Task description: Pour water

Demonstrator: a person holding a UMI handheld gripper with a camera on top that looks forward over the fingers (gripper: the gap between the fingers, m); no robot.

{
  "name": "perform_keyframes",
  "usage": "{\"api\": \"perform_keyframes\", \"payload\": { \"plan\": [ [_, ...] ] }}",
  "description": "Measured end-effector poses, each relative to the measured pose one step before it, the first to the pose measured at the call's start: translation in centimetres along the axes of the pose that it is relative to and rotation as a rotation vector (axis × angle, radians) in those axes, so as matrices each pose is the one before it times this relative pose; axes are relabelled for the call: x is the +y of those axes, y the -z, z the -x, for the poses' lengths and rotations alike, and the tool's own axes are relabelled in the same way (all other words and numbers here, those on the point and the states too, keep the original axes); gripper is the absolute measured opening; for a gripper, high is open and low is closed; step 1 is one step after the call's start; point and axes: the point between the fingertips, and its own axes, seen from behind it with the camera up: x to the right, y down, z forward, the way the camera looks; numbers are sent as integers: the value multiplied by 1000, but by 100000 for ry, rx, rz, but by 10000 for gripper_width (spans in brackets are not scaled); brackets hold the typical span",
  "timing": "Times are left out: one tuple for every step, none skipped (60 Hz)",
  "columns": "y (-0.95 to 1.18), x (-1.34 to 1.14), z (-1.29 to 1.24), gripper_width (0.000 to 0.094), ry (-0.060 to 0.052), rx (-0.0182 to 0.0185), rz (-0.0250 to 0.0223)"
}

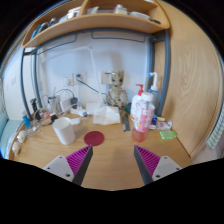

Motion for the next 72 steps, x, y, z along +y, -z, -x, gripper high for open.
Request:
{"api": "perform_keyframes", "payload": {
  "plan": [
    [-582, 351, -1008, 851, -788, 815, 501],
    [-511, 312, -906, 852, -785, 729, 490],
    [-536, 196, -792, 852, -744, 446, 444],
    [-392, 87, -604, 856, -665, 309, 162],
    [-463, -5, -624, 855, -564, 163, -52],
    [-493, -129, -659, 856, -444, 274, -374],
    [-468, -194, -586, 855, -251, 217, -634],
    [-488, -223, -535, 855, -72, 173, -729],
    [-516, -223, -512, 855, -11, 178, -680],
    [-512, -233, -471, 855, 30, 148, -613],
    [-539, -248, -454, 855, 114, 115, -554],
    [-530, -236, -406, 857, 216, -16, -539],
    [-551, -250, -315, 857, 269, -232, -548],
    [-545, -292, -264, 860, 285, -322, -714],
    [-548, -280, -262, 853, 429, -318, -709],
    [-546, -287, -297, 854, 560, -131, -764],
    [-542, -258, -323, 857, 616, 76, -734],
    [-517, -218, -325, 857, 582, 203, -692],
    [-536, -221, -299, 855, 537, 173, -631],
    [-484, -224, -224, 855, 527, -31, -617],
    [-475, -217, -197, 856, 426, -242, -602],
    [-449, -234, -183, 856, 419, -218, -626],
    [-445, -246, -167, 859, 365, -99, -745],
    [-430, -215, -170, 858, 257, 8, -746],
    [-405, -188, -133, 856, 210, -98, -606],
    [-403, -151, -43, 856, 160, -333, -504],
    [-386, -140, 18, 858, 128, -524, -567],
    [-367, -151, 14, 855, 103, -526, -632],
    [-348, -134, 0, 853, 122, -351, -620],
    [-324, -75, -18, 841, 98, -204, -490],
    [-319, -10, 16, 831, 200, -328, -256],
    [-274, 21, 43, 815, 184, -365, -86],
    [-271, 2, 75, 799, 205, -499, -170],
    [-253, -68, 108, 781, 162, -570, -455],
    [-216, -172, 102, 761, 191, -561, -835],
    [-197, -223, 97, 740, 312, -484, -1067],
    [-183, -225, 110, 720, 582, -441, -1120],
    [-161, -212, 75, 703, 910, -335, -947],
    [-138, -148, 38, 684, 1072, -195, -806],
    [-131, -154, -17, 663, 1213, 73, -622],
    [-141, -146, -66, 644, 1299, 339, -613],
    [-111, -150, -33, 623, 1240, 317, -703],
    [-119, -175, -65, 602, 1149, 319, -822],
    [-4, -152, -21, 580, 902, 997, -20],
    [-81, -121, -92, 623, 1025, 441, -603],
    [-97, -112, -78, 498, 956, 390, -556],
    [-45, -99, 136, 459, 512, -487, -384],
    [-9, -112, 144, 448, 356, -602, -439],
    [5, 23, 143, 432, 147, -605, 163],
    [39, 11, 145, 419, -294, -605, 44],
    [69, 19, 151, 407, -396, -651, 74],
    [43, 11, 99, 391, -477, -365, 48],
    [-50, -21, -93, 379, -405, 98, 152],
    [91, 70, -46, 368, -504, 418, 286],
    [48, 22, -83, 361, -241, 496, 42],
    [36, 36, -94, 351, 10, 507, 239],
    [23, 16, -77, 340, 248, 424, 230],
    [31, 1, -52, 337, 403, 305, 267],
    [12, 15, -4, 330, 535, 192, 524],
    [26, -12, 47, 324, 448, -100, 496],
    [41, -41, 100, 323, 282, -322, 483],
    [64, -85, 97, 324, 401, -329, 477],
    [108, -153, 11, 324, 806, 102, 336],
    [120, -245, -60, 324, 1214, 600, 201],
    [151, -281, -82, 325, 1299, 857, 193],
    [332, -321, 46, 325, 1202, 1356, -46],
    [184, -450, 68, 326, 982, 494, -325],
    [141, -471, 178, 325, 1134, 117, -338],
    [97, -390, 284, 325, 1571, -147, 89],
    [92, -259, 384, 325, 2137, -382, 668],
    [76, -223, 342, 325, 2460, -272, 786],
    [43, -294, 247, 325, 2819, 13, 674]
  ]
}}
